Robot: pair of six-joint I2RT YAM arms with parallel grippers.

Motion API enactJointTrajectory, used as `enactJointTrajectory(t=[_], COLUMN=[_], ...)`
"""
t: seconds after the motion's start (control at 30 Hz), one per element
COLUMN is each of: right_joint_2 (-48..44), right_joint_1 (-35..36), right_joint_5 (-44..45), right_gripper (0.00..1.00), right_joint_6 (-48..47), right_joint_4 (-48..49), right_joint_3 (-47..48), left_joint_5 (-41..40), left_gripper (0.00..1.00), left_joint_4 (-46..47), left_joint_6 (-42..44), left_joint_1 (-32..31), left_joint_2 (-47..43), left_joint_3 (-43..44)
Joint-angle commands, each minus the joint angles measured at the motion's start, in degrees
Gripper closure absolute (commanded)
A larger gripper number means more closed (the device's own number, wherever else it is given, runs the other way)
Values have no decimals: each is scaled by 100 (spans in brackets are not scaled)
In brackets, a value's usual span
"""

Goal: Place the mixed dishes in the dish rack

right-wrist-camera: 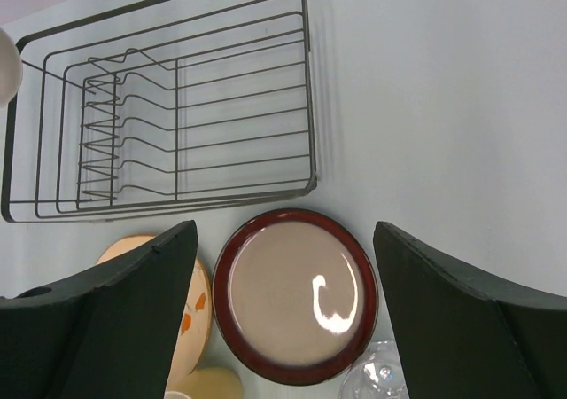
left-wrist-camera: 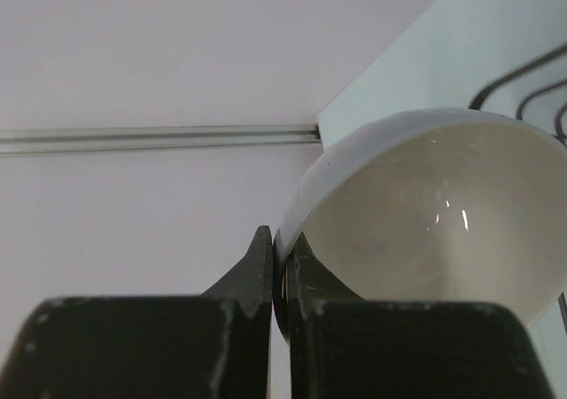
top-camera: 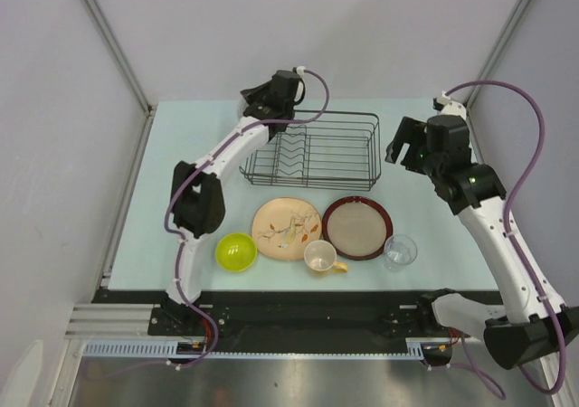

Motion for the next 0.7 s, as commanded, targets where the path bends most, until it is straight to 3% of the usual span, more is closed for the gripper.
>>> enactJointTrajectory(t=[0.0, 0.13, 0.47, 0.67], right_joint_2=[-412, -588, -685, -703], right_joint_1=[-223, -426, -743, -743], right_joint_5=[-257, -504, -926, -1022], right_gripper=[14, 15, 15, 16], right_joint_6=[105, 106, 97, 158], right_joint_4=[-88, -71, 0, 0], right_joint_3=[-288, -604, -666, -666], left_joint_5=[-1000, -1115, -1221, -1255], left_gripper=[100, 100, 100, 100], left_joint_4=[944, 970, 329, 355], left_joint_6=[1230, 1310, 669, 651], left_joint_1=[-67, -146, -436, -481], left_joint_2=[445, 701, 517, 648], left_joint_3=[1366, 1491, 306, 40])
